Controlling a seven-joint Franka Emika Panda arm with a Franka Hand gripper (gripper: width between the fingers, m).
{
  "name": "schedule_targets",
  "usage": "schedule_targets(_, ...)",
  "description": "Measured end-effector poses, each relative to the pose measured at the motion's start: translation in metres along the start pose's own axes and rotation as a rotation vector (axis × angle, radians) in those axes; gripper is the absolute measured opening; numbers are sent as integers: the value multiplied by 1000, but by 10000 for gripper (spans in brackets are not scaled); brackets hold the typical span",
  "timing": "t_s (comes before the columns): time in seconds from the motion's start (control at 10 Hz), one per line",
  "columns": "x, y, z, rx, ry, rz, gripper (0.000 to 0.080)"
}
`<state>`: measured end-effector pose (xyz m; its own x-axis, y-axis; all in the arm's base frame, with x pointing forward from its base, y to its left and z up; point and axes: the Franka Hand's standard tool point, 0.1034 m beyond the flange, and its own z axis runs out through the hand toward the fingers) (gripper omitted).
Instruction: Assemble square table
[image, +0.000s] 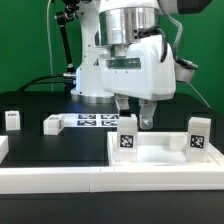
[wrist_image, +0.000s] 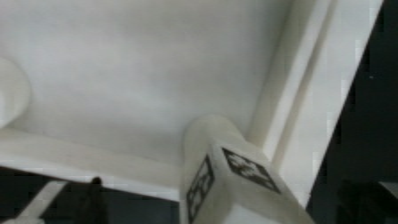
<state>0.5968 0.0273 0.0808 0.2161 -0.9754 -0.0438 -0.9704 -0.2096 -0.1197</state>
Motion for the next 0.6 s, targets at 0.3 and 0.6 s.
schedule_targets(0.3,-5,3,2,-5,1,6,649)
schedule_targets(0.6,-7,5,4,-8,0,27,649)
